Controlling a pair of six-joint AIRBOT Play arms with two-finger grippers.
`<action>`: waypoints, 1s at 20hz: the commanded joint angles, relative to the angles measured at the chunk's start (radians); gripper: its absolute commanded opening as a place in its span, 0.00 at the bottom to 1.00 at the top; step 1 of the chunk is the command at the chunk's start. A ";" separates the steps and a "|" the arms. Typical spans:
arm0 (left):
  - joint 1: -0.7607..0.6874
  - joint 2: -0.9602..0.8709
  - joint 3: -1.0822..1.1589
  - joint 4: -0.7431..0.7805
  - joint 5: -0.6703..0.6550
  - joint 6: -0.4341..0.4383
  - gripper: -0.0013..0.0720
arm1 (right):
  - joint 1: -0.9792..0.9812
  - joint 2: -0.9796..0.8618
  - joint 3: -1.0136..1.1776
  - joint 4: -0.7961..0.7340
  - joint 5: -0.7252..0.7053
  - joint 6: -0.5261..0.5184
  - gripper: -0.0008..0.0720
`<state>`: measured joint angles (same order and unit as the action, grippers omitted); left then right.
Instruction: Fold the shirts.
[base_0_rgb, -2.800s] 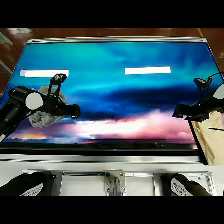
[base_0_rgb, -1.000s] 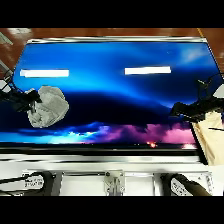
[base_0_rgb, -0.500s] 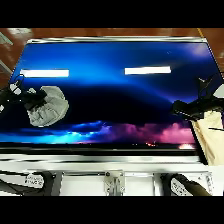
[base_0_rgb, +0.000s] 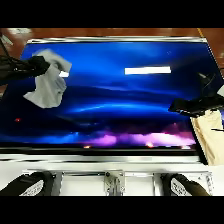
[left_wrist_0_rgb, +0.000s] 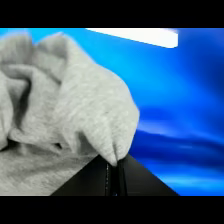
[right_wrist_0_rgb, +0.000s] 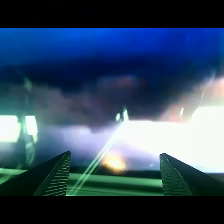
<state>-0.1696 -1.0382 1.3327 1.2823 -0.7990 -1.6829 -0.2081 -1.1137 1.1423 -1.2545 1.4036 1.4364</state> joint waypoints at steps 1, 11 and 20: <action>-0.256 0.124 0.010 -0.004 0.028 -0.042 0.06 | 0.000 0.074 0.079 0.004 0.011 -0.027 0.96; -0.627 -0.344 -0.082 -0.223 0.090 -0.118 1.00 | -0.001 0.219 0.116 -0.180 0.176 -0.027 0.96; 0.031 -0.196 -0.167 -0.244 -0.443 0.106 0.98 | -0.001 0.165 -0.175 -0.275 0.028 -0.002 0.96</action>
<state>-0.3439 -1.2823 1.2373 1.0542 -1.0779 -1.6348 -0.2100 -0.9165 1.0595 -1.5677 1.4761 1.4281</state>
